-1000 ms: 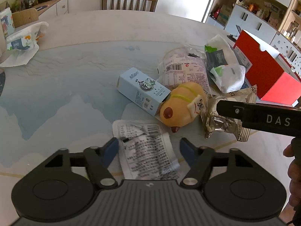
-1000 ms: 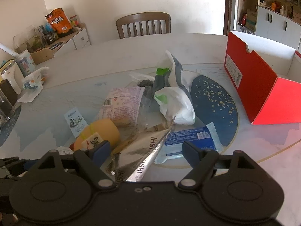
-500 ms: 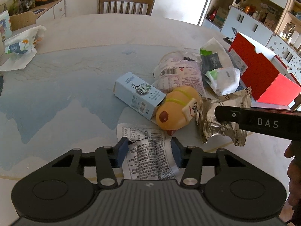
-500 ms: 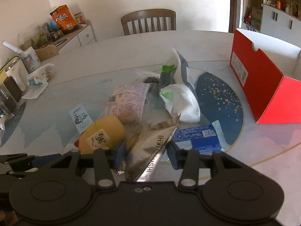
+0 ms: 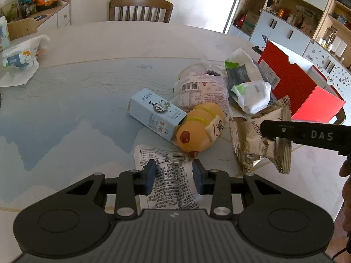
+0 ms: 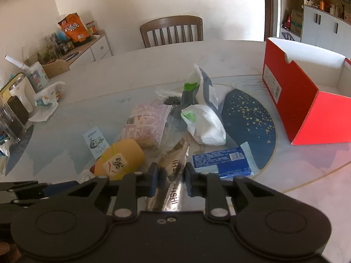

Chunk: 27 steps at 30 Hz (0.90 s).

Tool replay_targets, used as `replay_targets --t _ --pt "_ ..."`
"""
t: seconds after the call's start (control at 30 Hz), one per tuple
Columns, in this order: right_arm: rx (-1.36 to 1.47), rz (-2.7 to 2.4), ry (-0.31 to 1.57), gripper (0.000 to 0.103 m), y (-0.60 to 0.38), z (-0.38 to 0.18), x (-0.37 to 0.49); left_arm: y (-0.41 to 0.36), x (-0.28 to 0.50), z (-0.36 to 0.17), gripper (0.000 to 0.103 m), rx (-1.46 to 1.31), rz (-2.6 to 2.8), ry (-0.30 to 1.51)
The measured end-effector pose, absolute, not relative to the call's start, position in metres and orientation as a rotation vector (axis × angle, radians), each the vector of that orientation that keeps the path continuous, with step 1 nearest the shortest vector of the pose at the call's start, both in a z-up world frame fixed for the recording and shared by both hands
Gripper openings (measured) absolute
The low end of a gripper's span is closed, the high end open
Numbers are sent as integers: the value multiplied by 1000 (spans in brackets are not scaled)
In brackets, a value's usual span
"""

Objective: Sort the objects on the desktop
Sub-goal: 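Grasp the white printed wrapper with the left tool while the right tool grasps the silver foil bag, then lift the white wrapper with the left tool while the right tool lifts the silver foil bag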

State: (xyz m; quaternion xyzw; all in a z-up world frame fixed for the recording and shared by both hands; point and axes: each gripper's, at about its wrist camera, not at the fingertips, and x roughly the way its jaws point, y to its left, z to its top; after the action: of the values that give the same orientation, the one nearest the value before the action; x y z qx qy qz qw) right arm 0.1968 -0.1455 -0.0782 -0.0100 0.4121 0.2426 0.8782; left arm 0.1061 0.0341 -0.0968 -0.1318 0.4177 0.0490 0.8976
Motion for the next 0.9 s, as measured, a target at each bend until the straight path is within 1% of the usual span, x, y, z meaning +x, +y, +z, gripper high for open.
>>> replay_targets --t 0.2,0.27,0.33,0.4,0.8,0.87,0.9 --pt "15 503 847 23 -157 -69 194 38 103 -93 31 -297 109 855" --pt "27 503 844 22 -160 -66 193 39 101 -91 28 -304 107 845" --pt "36 507 840 22 -164 -63 192 39 99 -86 22 -308 106 828" --pt "45 513 837 22 -166 -60 190 40 99 -83 20 -308 102 823" --pt "64 505 843 22 -178 -60 185 35 100 -91 20 -292 90 851" --pt "65 505 844 22 -178 -60 185 34 101 -91 23 -286 86 851" --pt "65 505 844 22 -179 -60 185 33 102 -91 27 -278 84 853"
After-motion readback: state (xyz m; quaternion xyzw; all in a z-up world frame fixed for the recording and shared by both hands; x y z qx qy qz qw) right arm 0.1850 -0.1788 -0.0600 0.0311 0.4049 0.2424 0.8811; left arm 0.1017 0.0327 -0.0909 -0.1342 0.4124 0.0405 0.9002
